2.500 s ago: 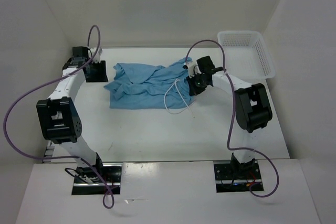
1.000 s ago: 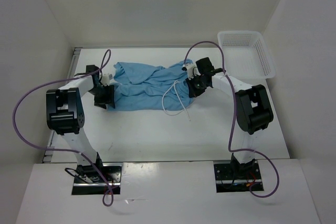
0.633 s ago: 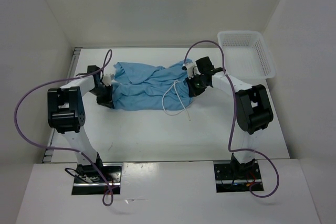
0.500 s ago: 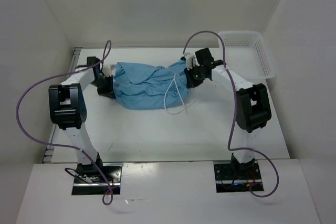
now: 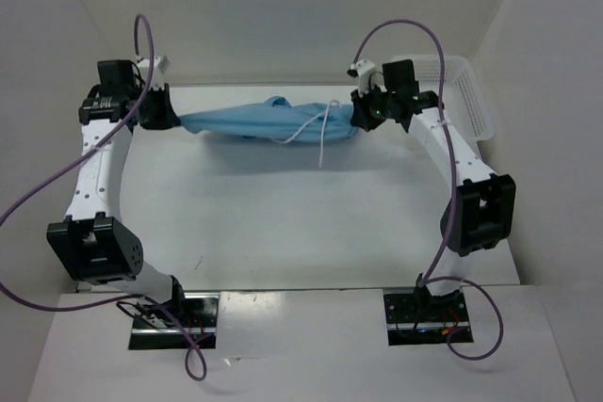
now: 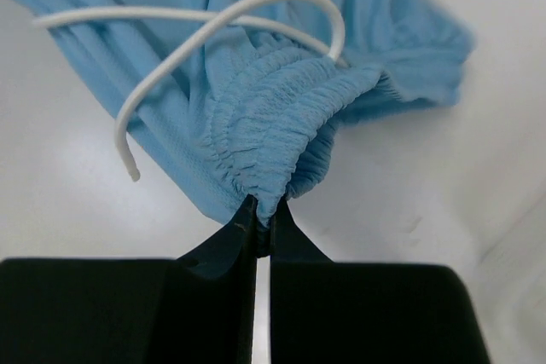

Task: Fold and stack the shorts
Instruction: Flatten the shorts out

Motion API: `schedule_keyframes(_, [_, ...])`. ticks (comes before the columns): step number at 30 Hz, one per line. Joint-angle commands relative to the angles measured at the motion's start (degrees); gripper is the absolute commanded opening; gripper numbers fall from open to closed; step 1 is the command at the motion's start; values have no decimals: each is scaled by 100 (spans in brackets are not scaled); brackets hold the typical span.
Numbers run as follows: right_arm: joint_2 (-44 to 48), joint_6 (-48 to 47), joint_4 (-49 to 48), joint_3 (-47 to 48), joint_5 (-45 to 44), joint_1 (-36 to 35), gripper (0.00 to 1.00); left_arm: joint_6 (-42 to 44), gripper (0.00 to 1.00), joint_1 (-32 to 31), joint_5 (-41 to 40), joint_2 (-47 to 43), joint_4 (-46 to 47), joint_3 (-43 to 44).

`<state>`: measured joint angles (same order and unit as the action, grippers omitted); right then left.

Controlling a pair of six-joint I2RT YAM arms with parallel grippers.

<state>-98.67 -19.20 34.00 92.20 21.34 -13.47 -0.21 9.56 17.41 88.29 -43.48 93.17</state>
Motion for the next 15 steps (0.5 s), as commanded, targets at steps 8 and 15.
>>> schedule_keyframes(8, [1543,-2024,1609,-2994,-130,-278,0,21,2,-393,-677,-567,-1057,-2942])
schedule_keyframes(15, [1790,-2518,1671,-3999,-912,-665,0,21,13,-841,-1028,-567,-1118,-3885])
